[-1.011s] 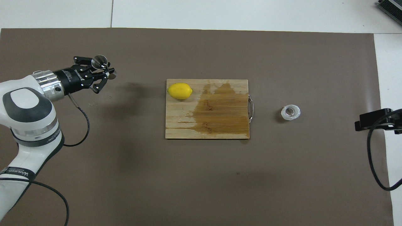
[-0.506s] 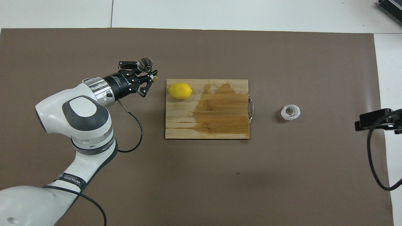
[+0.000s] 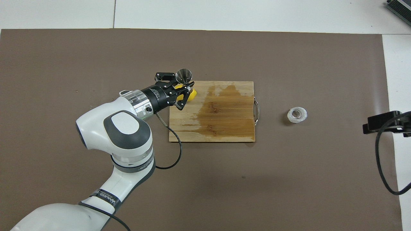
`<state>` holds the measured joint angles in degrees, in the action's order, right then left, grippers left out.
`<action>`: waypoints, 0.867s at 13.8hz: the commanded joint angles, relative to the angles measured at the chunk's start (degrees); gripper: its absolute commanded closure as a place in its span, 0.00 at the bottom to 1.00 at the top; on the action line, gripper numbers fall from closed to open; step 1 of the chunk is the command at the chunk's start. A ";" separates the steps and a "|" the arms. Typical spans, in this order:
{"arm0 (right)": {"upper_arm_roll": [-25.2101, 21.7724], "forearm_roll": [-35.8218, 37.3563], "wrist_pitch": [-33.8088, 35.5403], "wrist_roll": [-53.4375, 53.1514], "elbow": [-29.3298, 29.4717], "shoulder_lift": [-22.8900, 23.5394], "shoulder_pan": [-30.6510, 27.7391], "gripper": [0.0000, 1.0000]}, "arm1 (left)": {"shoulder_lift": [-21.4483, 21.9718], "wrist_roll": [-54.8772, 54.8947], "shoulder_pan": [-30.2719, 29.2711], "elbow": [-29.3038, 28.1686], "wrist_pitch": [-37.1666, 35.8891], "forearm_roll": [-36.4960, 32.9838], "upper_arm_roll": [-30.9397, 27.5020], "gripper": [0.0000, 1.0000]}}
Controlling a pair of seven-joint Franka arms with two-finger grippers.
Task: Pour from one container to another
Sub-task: 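Lift the metal cup with the left gripper and carry it over the board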
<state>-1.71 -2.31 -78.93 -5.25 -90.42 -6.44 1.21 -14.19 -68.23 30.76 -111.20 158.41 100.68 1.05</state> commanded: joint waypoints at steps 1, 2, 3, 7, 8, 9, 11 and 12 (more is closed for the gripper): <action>0.04 -1.11 0.36 -0.20 -0.02 -0.50 -0.41 0.00 | -0.31 -0.24 2.72 0.45 1.98 3.54 -0.79 1.00; 0.04 -1.11 0.36 -0.20 -0.02 -0.50 -0.42 0.00 | -0.49 -0.15 3.43 0.45 2.69 4.34 -0.79 1.00; 0.04 -1.11 0.36 -0.28 -0.02 -0.50 -0.42 0.00 | -0.75 -0.15 4.30 0.54 3.13 4.69 -0.79 1.00; 0.04 -1.11 0.36 -0.20 -0.02 -0.50 -0.42 0.00 | -4.17 0.46 6.95 1.68 4.53 4.78 -0.79 1.00; 0.04 -1.11 0.36 -0.28 -0.02 -0.50 -0.42 0.00 | -4.96 0.64 7.56 1.86 4.89 5.13 -0.79 1.00; 0.04 -1.11 0.36 -0.28 -0.02 -0.50 -0.42 0.00 | -6.02 0.64 7.82 2.73 5.76 5.66 -0.79 1.00; 0.04 -1.11 0.36 -0.28 -0.02 -0.50 -0.42 0.00 | -7.69 0.64 8.79 3.88 6.47 6.28 -0.79 1.00; 0.04 -1.11 0.36 -0.20 -0.02 -0.50 -0.42 0.00 | -8.39 0.64 8.88 4.32 6.56 6.37 -0.79 1.00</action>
<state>-1.71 -2.31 -78.93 -5.25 -90.42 -6.44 1.21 -20.34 -68.21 38.24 -109.53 163.22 105.21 1.00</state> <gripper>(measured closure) 0.000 0.771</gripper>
